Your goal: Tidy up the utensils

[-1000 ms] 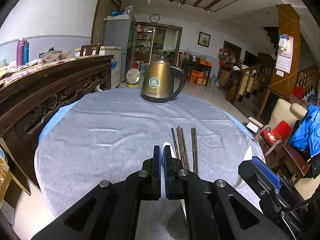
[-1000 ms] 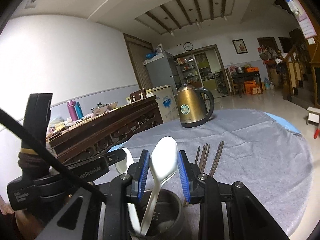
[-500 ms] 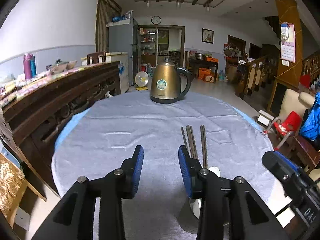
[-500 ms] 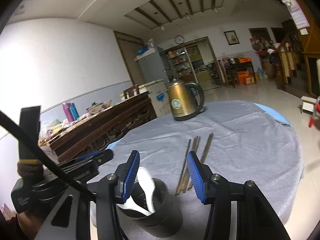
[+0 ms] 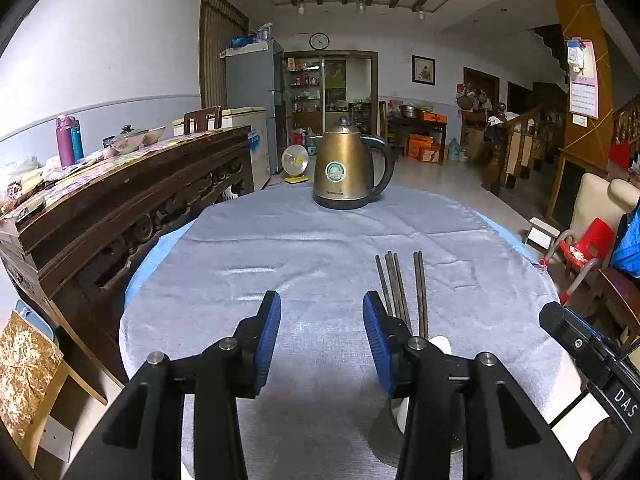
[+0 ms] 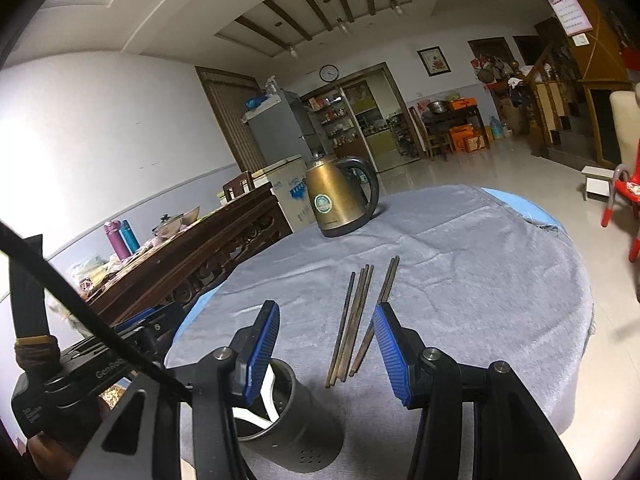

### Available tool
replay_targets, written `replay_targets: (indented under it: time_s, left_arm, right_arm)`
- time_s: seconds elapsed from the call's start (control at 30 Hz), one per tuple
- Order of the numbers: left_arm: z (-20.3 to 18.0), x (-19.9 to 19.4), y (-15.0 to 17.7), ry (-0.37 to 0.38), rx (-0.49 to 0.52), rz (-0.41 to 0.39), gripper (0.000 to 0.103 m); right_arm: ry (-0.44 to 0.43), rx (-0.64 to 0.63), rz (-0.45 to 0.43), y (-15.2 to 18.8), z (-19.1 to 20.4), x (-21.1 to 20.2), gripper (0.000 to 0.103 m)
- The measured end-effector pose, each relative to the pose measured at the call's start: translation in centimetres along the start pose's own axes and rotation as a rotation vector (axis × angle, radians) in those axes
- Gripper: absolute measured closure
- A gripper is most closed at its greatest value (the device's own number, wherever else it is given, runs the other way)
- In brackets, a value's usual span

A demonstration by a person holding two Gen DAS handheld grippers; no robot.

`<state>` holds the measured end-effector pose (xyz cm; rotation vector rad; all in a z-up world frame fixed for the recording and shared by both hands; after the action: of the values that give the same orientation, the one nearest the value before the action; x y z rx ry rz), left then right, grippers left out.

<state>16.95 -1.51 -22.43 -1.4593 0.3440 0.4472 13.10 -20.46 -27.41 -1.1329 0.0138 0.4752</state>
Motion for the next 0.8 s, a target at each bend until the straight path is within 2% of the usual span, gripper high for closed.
replay_targets:
  time_s: [0.47,0.8]
  left_arm:
    - [0.7,0.9,0.0,0.002,-0.03,0.028,0.056]
    - [2.7,3.1,-1.3,0.073,-0.112,0.082,0.048]
  right_arm:
    - [0.014,0.064,0.038,0.8,-1.5,1.0,0.051]
    - [0.017,0.132,0.084,1.8,-3.4,2.5,0.051]
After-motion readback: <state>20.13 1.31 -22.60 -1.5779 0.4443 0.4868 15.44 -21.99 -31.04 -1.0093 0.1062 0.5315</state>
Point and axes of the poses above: each gripper's, at about its wrist camera, not at the fingertips, and x roughly the way its jaws point, z to its left, y to its underside, the point moved 9 cm from there along x, roughly the way its jaws point, and after that the axes turned 11 degrees about -y, right-handed, at the moved point
